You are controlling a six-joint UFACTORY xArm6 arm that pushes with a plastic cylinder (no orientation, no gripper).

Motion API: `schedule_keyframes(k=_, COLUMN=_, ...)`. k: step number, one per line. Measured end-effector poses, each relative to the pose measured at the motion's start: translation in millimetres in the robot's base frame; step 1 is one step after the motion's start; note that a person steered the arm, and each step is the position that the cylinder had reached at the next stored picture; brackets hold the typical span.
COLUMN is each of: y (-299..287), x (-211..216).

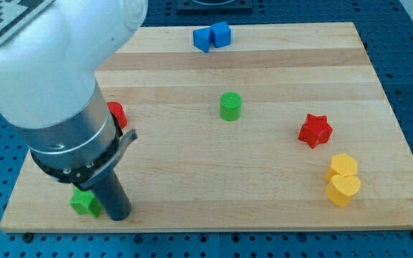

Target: Move the green circle to the green star

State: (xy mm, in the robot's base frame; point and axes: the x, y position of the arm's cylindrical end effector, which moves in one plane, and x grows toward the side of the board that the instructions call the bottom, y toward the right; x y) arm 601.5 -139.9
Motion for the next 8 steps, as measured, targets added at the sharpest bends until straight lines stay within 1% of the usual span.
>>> schedule_keyframes(k=2, y=-51.6, x=-0.7)
schedule_keyframes(k=3, y=-52.4, x=-0.7)
schedule_keyframes(k=4, y=-18.6, x=-1.3)
schedule_keyframes(k=5, y=26.5, x=-29.0)
schedule_keyframes(k=7, y=124.8, x=-119.9)
schedule_keyframes(k=8, y=180.3, x=-154.9)
